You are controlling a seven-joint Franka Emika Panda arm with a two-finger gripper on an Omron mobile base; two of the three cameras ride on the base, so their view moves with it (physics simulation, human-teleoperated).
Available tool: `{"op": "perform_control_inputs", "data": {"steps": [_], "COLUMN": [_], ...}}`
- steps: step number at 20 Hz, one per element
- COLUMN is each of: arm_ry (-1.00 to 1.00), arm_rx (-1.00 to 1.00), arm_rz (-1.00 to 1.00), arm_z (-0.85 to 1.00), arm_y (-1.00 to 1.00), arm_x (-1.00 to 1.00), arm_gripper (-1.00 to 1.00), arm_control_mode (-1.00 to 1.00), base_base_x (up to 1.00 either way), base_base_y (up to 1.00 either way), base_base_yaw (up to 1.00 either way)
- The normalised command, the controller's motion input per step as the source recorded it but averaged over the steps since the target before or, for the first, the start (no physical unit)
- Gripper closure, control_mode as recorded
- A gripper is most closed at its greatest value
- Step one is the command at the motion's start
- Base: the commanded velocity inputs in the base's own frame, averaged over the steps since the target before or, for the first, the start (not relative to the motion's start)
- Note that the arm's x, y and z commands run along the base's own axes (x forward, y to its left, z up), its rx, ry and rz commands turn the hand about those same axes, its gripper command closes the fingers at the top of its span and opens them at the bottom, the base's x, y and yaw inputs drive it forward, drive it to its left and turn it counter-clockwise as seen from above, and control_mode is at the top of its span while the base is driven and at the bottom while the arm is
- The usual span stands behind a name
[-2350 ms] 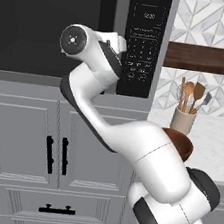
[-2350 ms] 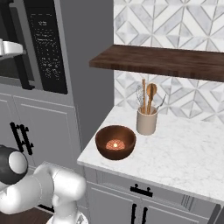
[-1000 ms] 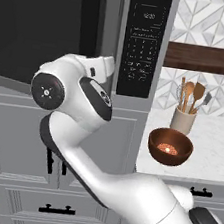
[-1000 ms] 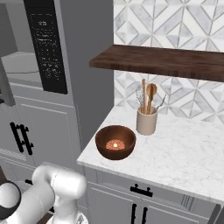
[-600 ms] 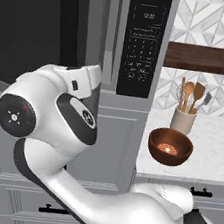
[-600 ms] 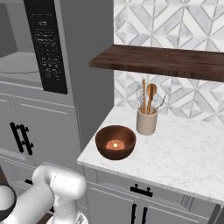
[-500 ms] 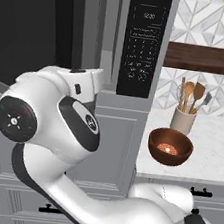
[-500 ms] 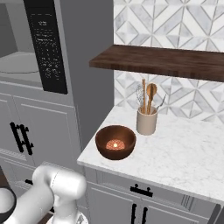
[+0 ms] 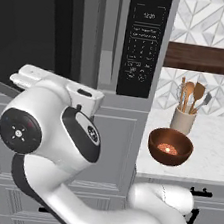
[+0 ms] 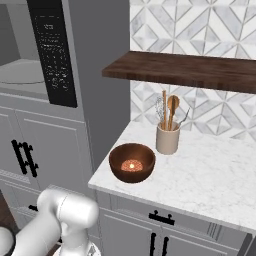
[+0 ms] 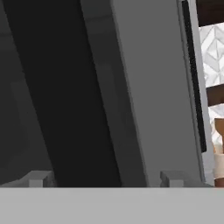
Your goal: Open the microwave, place the bowl with waffle inside the microwave, then close the microwave door and turn it on.
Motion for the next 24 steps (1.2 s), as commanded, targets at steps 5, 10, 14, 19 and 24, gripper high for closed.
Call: {"op": "perform_control_inputs", "data": {"steps": [5,10,14,19,24], "arm_ry": [-0.14,-0.05,-0.2,-0.19,-0.06], "arm_rx": [0.41,0.13,0.12,0.27,0.31], "arm_rz": [0.19,0.25,0.19,0.1,0.12], "arm_z": [0.05,0.0,0.23,0.15,0.13], "arm_y": [-0.43,0.8,-0.16,-0.95,-1.0], "arm_x": [-0.41,0.0,-0.76,-0.85,-0.21], "arm_gripper": [-1.0,-1.0,-1.0,-1.0,-1.0], "arm_control_mode": [-1.0,-1.0,-1.0,-1.0,-1.0], "base_base_x": [0.0,0.0,0.0,0.0,0.0], "base_base_y": [0.0,0.0,0.0,0.0,0.0], "base_base_yaw": [0.0,0.0,0.0,0.0,0.0]}}
